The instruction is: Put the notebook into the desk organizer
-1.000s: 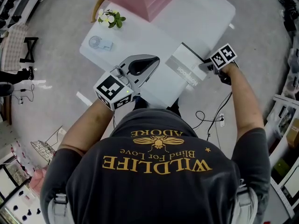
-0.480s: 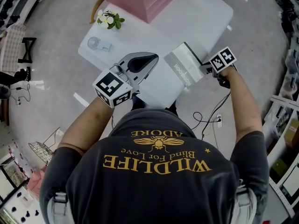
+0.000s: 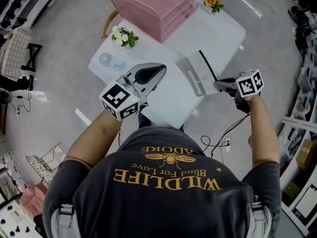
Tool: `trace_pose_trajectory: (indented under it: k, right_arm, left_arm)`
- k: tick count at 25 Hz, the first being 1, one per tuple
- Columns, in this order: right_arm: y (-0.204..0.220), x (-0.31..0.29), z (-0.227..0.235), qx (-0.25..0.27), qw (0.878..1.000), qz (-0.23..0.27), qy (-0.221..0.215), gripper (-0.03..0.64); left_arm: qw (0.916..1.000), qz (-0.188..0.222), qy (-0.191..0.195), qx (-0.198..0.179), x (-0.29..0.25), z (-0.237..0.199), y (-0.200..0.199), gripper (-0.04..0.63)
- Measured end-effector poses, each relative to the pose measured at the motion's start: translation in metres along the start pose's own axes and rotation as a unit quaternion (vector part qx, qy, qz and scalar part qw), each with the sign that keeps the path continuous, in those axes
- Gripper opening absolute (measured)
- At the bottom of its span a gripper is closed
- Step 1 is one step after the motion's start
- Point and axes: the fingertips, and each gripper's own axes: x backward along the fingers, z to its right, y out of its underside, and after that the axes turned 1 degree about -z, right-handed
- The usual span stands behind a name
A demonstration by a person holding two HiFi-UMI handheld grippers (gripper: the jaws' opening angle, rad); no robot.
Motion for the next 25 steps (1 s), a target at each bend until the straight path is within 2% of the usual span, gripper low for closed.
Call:
trace_pose_trajectory:
  k: [5,12,18,25]
  right_arm:
    - [-0.077,0.037,-0.036,0.069,0.996,0.048,0.005,0.008]
    - [-0.183,0.076,-0.088,0.153,0.984,0.092,0.003,0.008]
    - [-0.271,0.099,-0.109,0.193,0.974,0.117,0.000,0.009]
    - [-0.360,0.089,-0.106,0.213,0.972,0.103,0.009,0.008]
  left_arm:
    - [0.9987,0.042,-0.024,-0.020,0.011,-0.028,-0.046,0.001]
    - [0.9951,0.079,-0.043,-0.040,0.025,-0.055,-0.101,0.002]
    - [0.9913,0.096,-0.063,-0.064,0.040,-0.082,-0.137,0.002]
    - [0.9876,0.106,-0.090,-0.074,0.060,-0.124,-0.159,0.002]
